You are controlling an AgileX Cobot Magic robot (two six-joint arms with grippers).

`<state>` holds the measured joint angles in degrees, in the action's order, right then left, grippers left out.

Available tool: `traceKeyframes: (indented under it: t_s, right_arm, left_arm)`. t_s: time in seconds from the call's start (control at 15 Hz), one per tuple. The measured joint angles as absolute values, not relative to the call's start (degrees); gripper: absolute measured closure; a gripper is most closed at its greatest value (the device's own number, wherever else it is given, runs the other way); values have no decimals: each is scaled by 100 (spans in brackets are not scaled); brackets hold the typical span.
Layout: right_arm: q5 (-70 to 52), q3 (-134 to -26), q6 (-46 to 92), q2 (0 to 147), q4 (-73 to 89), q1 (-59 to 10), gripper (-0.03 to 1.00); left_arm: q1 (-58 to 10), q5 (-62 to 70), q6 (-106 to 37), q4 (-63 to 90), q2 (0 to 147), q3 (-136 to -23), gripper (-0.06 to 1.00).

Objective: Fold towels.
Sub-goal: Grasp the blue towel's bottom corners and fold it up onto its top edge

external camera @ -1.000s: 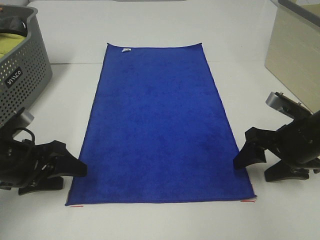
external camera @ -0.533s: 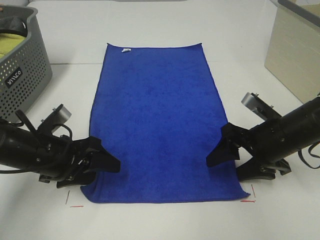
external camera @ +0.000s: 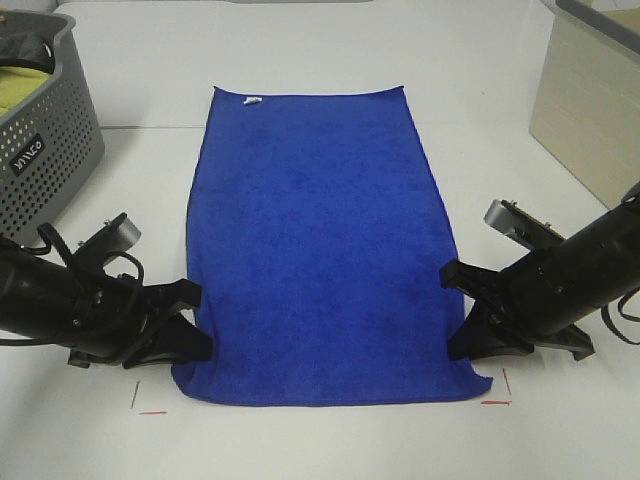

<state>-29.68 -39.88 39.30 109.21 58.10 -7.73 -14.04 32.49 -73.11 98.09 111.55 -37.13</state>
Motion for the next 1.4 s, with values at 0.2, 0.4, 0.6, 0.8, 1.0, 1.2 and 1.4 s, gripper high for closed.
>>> traceKeyframes:
  t_s: [0.2,0.4,0.6,0.8,1.0,1.2,1.4]
  right_arm:
    - [-2968,-3948,3776,10731,5518,-773,97]
    - [-3191,-3804,3340,10359,5082,-773,97]
    - [-3272,-3151,3237,9935,5008,-773,97]
    - [-3340,-2521,3237,9517,4990,-779,97]
    - [-3352,-2641,3237,9253,4968,-791,97]
    - [-3426,-3163,3231,9230,4939,-791,97]
    - [-3564,-4698,2744,9299,4429,-791,97]
  left_arm:
    - [-1404,3231,-6858,9471,10909,-3644,93]
    - [-1404,3226,-6732,9362,10474,-3123,93]
    - [-1404,3226,-6732,9345,9866,-2292,93]
    - [-1404,3243,-6727,9339,9448,-1725,93]
    - [-1404,3231,-6715,9471,9127,-1748,93]
    - [-1404,3191,-6583,9551,9036,-2137,93]
    - [-1404,2636,-6234,9362,9041,-3220,93]
